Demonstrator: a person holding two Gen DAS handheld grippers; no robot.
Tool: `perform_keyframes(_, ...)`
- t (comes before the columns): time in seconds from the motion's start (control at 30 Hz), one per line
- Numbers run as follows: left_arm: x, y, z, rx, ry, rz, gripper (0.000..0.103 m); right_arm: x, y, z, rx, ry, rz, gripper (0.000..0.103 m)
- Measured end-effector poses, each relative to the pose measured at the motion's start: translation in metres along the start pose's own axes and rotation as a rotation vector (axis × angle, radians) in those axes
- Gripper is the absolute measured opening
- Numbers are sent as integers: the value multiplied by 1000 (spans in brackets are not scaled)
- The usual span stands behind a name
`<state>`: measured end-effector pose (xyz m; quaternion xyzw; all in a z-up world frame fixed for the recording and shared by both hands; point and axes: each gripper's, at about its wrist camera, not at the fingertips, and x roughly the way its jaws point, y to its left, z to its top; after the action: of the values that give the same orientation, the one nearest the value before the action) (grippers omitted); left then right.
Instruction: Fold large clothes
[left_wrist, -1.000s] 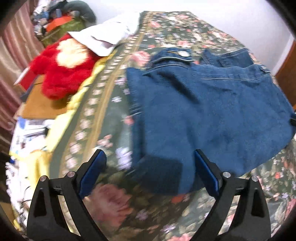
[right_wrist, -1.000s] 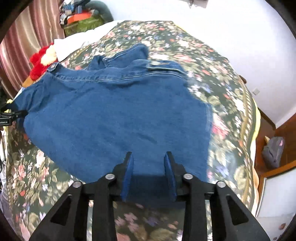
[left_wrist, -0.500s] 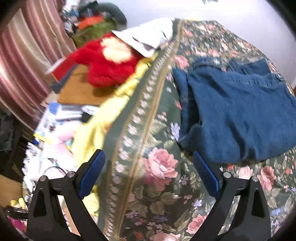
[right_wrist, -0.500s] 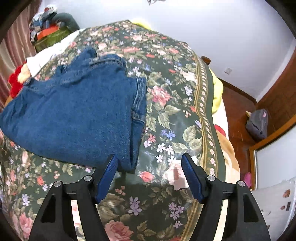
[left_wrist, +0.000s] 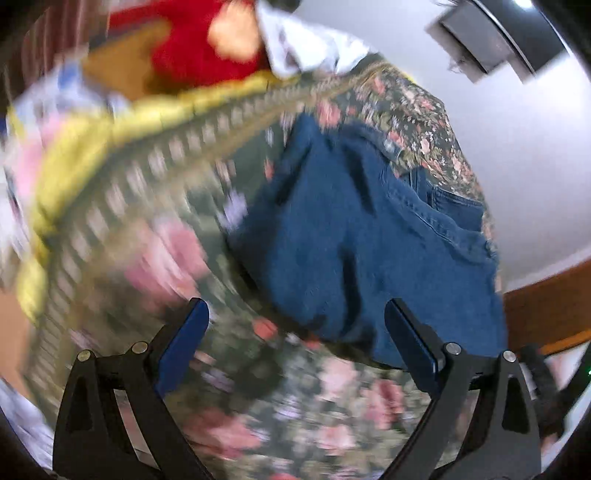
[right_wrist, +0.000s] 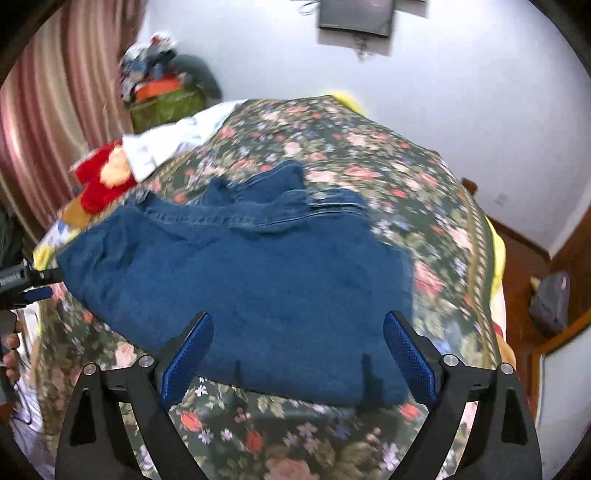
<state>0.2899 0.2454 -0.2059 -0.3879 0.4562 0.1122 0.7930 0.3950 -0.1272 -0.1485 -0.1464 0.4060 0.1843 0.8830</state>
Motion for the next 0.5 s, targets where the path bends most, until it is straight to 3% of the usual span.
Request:
perform_keyframes(0.23, 47, 4, -13, -173, 99, -136, 92, 71, 20, -10, -83, 157, -41, 94)
perform_keyframes(0.33, 61, 3, -10, -234, 103, -185, 92, 79, 12, -15, -42, 140, -1, 103)
perform_keyframes(0.5, 73, -11, -10, -286, 27, -149, 92, 84, 9, -18, -46, 128, 46, 103)
